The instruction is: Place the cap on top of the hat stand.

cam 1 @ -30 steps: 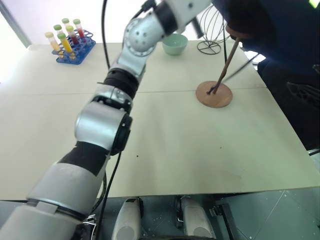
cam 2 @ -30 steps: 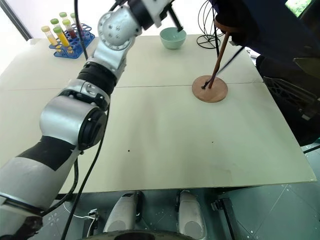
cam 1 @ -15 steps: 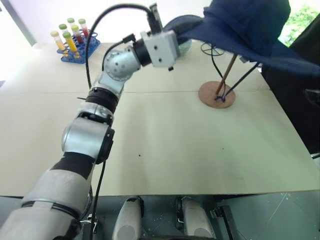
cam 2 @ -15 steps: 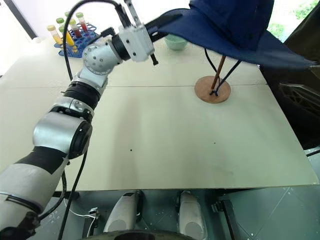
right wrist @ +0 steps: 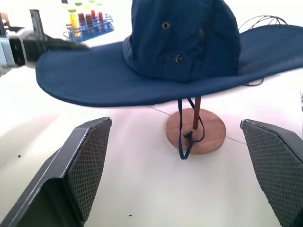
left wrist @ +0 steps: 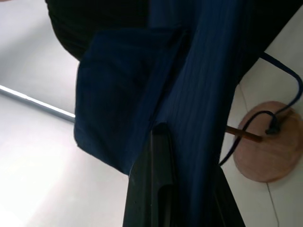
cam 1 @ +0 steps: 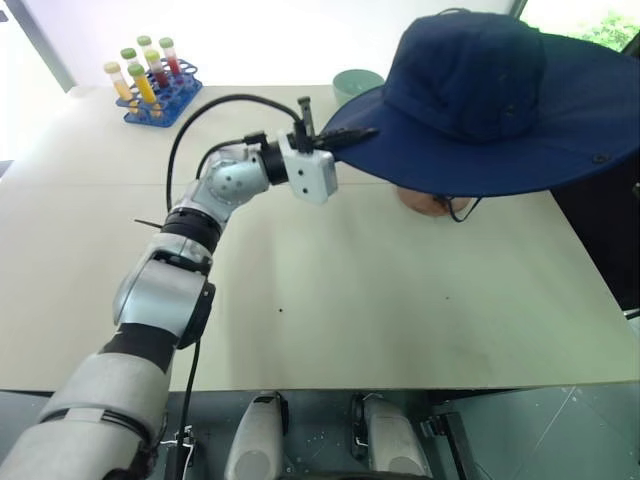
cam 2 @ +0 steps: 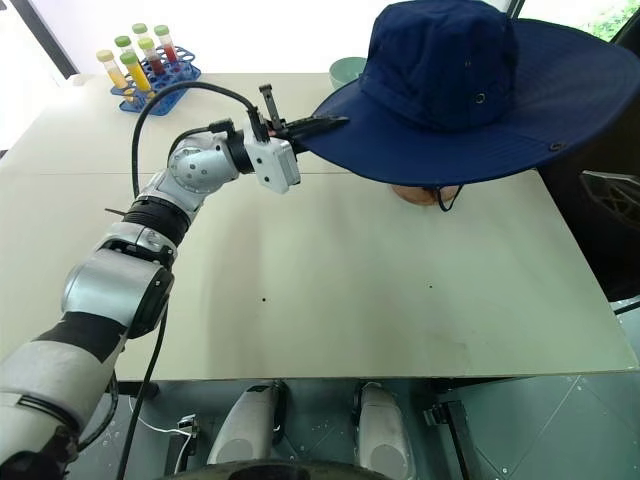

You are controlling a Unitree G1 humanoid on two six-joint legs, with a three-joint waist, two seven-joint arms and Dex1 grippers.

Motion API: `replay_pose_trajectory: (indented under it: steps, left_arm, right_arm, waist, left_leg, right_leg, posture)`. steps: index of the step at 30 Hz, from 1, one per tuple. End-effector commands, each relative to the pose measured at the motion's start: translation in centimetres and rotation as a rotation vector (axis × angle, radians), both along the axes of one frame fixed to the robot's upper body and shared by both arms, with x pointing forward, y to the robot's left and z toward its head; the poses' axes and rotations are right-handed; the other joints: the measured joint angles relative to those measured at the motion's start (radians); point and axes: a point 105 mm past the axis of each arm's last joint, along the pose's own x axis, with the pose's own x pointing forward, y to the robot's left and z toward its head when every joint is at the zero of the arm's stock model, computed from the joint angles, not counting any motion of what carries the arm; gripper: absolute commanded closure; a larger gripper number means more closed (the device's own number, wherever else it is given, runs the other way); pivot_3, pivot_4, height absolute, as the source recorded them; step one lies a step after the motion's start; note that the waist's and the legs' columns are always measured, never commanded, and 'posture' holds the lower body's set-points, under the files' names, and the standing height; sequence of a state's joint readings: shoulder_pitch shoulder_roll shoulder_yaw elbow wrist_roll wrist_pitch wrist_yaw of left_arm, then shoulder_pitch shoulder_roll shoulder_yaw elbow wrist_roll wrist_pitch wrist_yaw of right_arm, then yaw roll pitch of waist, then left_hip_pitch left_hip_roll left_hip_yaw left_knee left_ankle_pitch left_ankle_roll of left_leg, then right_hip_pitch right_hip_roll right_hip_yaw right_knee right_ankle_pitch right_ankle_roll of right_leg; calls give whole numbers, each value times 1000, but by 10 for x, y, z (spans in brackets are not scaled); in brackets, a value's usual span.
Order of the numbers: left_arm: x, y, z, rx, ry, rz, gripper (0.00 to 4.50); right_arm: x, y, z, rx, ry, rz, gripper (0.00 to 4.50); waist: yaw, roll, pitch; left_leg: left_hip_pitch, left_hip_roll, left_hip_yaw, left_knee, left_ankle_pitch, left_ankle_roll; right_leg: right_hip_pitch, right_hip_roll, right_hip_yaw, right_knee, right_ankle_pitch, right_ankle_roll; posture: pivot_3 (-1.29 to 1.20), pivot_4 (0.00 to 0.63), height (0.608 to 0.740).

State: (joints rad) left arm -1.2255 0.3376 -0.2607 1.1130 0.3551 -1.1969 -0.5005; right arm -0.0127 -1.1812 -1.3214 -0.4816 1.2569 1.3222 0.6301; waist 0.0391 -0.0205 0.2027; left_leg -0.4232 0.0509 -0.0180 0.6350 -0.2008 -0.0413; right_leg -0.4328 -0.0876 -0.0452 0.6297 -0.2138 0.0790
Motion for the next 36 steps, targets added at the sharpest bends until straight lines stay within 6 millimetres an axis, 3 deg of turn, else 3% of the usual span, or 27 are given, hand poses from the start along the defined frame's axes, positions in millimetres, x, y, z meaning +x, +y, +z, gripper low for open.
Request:
replay_pose_trajectory:
  steps: [1, 10, 14, 20, 23, 30, 36]
  left_arm:
    - [-9, -6, 12, 13, -102, -37, 4464]
    - [-10, -26, 60, -7, -282, -22, 4464]
    - [-11, -32, 53, 44, -314, -33, 4464]
    - [-6, -24, 18, 184, -304, -29, 4464]
    - [-4, -20, 15, 193, -294, -16, 3583]
    - [-3, -10, 26, 184, -322, 3, 59]
    - [-6, 13, 35, 163, -352, 16, 59]
  right_arm:
    - [-2, -3, 11, -11, -62, -21, 0]
    - [2, -5, 12, -9, -75, -21, 0]
    - [3, -5, 10, -3, -77, -18, 0]
    - [3, -5, 7, 4, -68, -20, 0]
    - [5, -5, 7, 4, -66, -19, 0]
    - [11, -3, 7, 11, -62, 1, 0]
    - [17, 1, 5, 19, -66, 25, 0]
  waist:
    - [0, 0, 0]
    - [1, 0, 0]
    - [-2, 0, 0]
    - [-1, 0, 0]
    - [0, 0, 0]
    - [-2, 0, 0]
    - [-1, 0, 0]
  left_leg:
    - [0, 0, 0, 0, 0, 0]
    - [-1, 0, 0, 0, 0, 0]
    - [0, 0, 0, 0, 0, 0]
    - [0, 0, 0, -1, 0, 0]
    - [0, 0, 0, 0, 0, 0]
    - [0, 0, 0, 0, 0, 0]
    - [0, 0, 0, -1, 0, 0]
  right_leg:
    - [0, 0, 0, 0, 0, 0]
    - [0, 0, 0, -1, 0, 0]
    - [0, 0, 0, -1, 0, 1]
    - [0, 0, 1, -1, 0, 0]
    - [0, 0, 1, -1, 0, 0]
    - [0, 0, 1, -1, 0, 0]
    - [0, 0, 1, -1, 0, 0]
  posture:
    - [0, 150, 735]
    - [0, 150, 735]
    - [0, 150, 735]
    - [0, 150, 735]
    - [0, 150, 735]
    - [0, 150, 735]
    - [0, 150, 735]
